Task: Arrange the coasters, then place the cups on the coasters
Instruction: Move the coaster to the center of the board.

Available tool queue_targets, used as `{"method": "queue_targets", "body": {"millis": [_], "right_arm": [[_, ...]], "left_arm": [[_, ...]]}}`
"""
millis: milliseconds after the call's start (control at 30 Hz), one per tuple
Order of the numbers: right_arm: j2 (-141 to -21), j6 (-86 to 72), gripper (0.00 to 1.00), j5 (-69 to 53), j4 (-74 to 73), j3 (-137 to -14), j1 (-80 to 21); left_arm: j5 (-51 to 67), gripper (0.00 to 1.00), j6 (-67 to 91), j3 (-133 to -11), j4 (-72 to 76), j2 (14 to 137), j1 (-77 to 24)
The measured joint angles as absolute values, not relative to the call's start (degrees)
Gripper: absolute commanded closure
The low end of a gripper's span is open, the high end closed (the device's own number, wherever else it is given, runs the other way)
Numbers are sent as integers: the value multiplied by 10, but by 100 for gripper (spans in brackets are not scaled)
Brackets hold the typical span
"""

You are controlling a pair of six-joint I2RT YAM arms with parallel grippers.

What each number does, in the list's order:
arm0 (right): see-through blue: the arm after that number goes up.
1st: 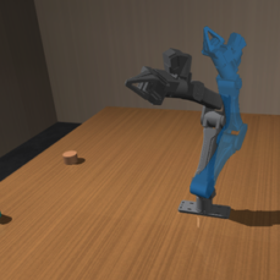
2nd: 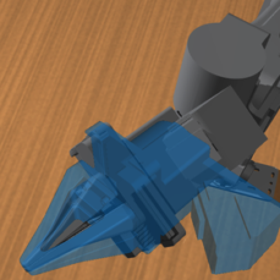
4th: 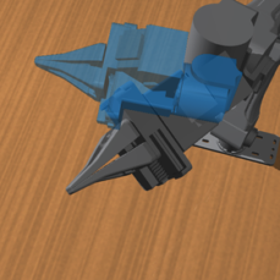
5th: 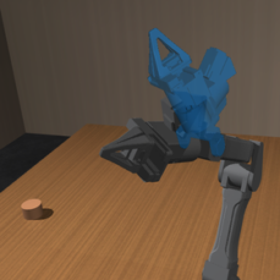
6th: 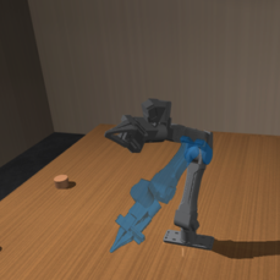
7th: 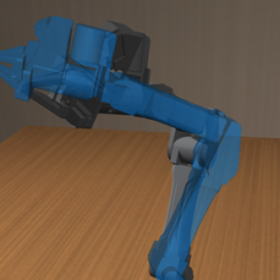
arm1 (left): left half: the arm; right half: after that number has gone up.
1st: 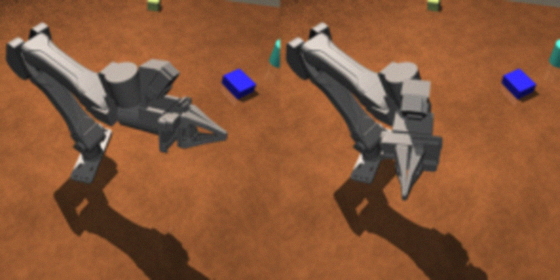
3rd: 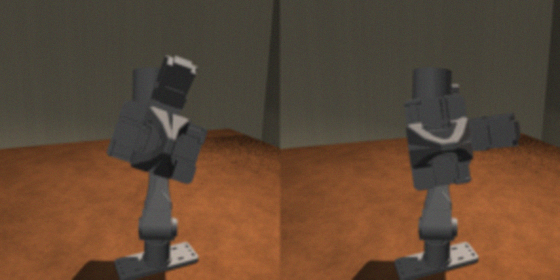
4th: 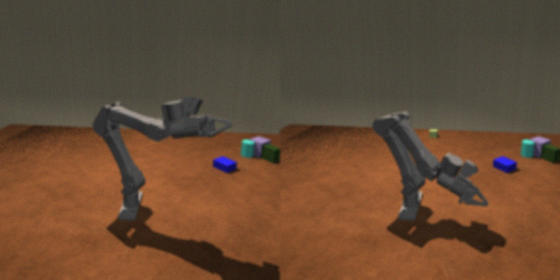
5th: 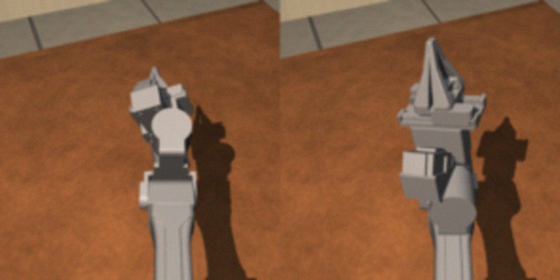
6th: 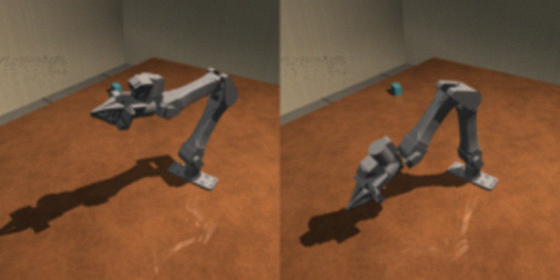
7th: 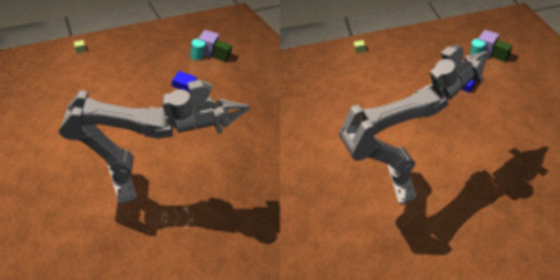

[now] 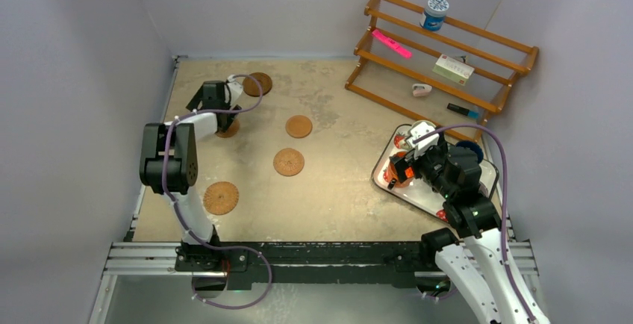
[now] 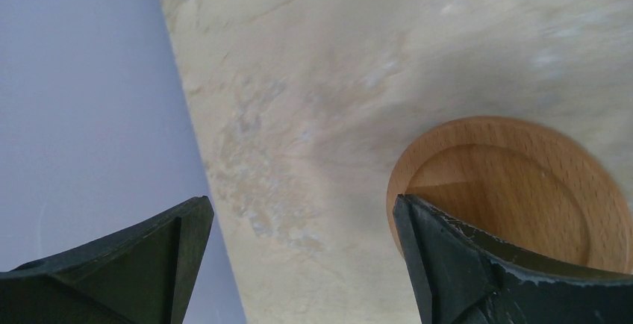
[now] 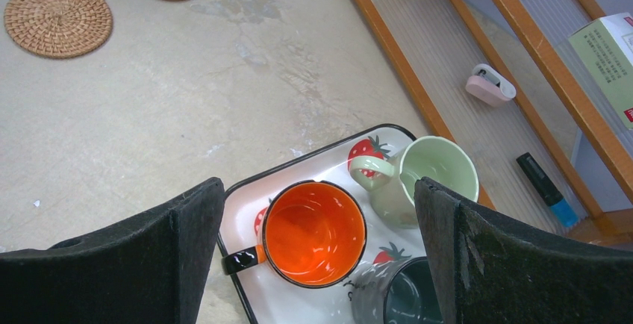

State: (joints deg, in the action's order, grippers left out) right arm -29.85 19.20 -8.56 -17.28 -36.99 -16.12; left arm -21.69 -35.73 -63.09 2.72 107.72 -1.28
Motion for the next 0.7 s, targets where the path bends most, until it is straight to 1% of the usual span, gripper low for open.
{"method": "queue_targets", "body": {"millis": [233, 700], "right_arm": [[-298, 192, 1, -86, -173, -370, -161], [-298, 192, 1, -86, -173, -370, -161]], "left_arm": [[-219, 0, -371, -636, 48, 1088, 52], [-235, 0, -385, -687, 53, 1130, 63]]}}
